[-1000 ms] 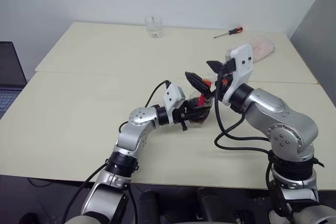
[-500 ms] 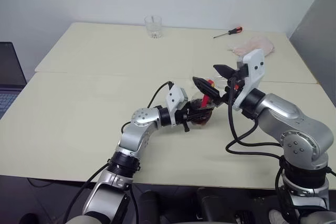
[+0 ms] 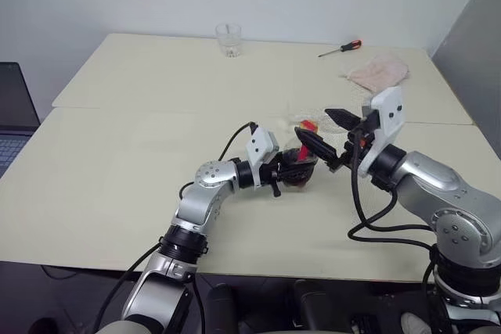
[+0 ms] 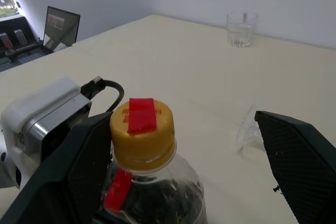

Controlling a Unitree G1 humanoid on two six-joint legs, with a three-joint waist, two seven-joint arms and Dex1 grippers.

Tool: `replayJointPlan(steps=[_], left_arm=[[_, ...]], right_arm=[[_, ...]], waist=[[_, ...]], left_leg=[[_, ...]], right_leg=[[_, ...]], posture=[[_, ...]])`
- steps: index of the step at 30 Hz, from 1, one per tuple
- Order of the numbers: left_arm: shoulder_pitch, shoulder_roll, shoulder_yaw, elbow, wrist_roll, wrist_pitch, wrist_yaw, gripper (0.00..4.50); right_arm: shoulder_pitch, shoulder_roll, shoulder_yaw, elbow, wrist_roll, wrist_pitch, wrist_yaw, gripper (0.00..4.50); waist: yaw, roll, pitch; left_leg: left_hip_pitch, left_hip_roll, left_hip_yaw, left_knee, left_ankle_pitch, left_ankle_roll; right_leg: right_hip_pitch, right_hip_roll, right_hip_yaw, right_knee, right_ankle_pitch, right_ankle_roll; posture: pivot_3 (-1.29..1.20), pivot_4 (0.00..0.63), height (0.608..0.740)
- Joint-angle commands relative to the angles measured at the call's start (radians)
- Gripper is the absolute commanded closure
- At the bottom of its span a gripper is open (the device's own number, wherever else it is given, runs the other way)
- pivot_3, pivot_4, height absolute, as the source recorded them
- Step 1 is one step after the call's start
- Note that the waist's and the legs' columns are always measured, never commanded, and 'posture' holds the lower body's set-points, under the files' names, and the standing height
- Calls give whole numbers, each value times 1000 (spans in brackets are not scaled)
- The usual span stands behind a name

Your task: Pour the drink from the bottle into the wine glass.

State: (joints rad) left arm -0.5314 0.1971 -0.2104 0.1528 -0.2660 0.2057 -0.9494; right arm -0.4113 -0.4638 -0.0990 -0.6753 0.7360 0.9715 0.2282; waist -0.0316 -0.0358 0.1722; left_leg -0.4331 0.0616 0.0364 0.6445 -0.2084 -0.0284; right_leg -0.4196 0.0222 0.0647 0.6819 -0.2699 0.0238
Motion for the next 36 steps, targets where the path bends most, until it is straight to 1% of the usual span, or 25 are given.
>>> replayJointPlan(steps=[1, 5, 9, 12, 15, 20, 29, 36], left_arm=[[-33, -1, 16, -40, -12, -46, -6, 3367], [-35, 0, 15, -38, -12, -48, -4, 3367], [-36, 1, 15, -35, -12, -53, -4, 3367], [-37, 2, 15, -35, -13, -53, -5, 3367], [-37, 2, 15, -35, -14, -53, -5, 3367], [-39, -1, 12, -32, -11, -57, -5, 3367], [-34, 1, 13, -36, -11, -61, -1, 3367], [-32, 2, 12, -39, -12, -59, -1, 3367]], right_arm=[[2, -25, -43, -30, 15, -8, 9, 0], [-3, -33, -43, -32, 26, -5, 11, 0], [-1, -50, -38, -52, 70, 9, 31, 0], [12, -73, -62, -71, 145, 21, 66, 0], [-2, -80, -81, -78, 204, 23, 62, 0], [-49, -74, -41, -47, 163, 6, 9, 0], [-72, -56, 2, -11, 118, -9, -3, 0], [-162, -20, 55, 26, 80, 8, -25, 0]], waist=[[0, 0, 0], [0, 0, 0], [0, 0, 0], [0, 0, 0], [0, 0, 0], [0, 0, 0], [0, 0, 0], [0, 0, 0]], left_leg=[[0, 0, 0, 0, 0, 0], [0, 0, 0, 0, 0, 0], [0, 0, 0, 0, 0, 0], [0, 0, 0, 0, 0, 0], [0, 0, 0, 0, 0, 0], [0, 0, 0, 0, 0, 0], [0, 0, 0, 0, 0, 0], [0, 0, 0, 0, 0, 0]], right_leg=[[0, 0, 0, 0, 0, 0], [0, 0, 0, 0, 0, 0], [0, 0, 0, 0, 0, 0], [0, 0, 0, 0, 0, 0], [0, 0, 0, 0, 0, 0], [0, 0, 0, 0, 0, 0], [0, 0, 0, 0, 0, 0], [0, 0, 0, 0, 0, 0]], posture=[[0, 150, 740], [0, 150, 740], [0, 150, 740], [0, 150, 740], [0, 150, 740], [0, 150, 740], [0, 150, 740], [0, 150, 740]])
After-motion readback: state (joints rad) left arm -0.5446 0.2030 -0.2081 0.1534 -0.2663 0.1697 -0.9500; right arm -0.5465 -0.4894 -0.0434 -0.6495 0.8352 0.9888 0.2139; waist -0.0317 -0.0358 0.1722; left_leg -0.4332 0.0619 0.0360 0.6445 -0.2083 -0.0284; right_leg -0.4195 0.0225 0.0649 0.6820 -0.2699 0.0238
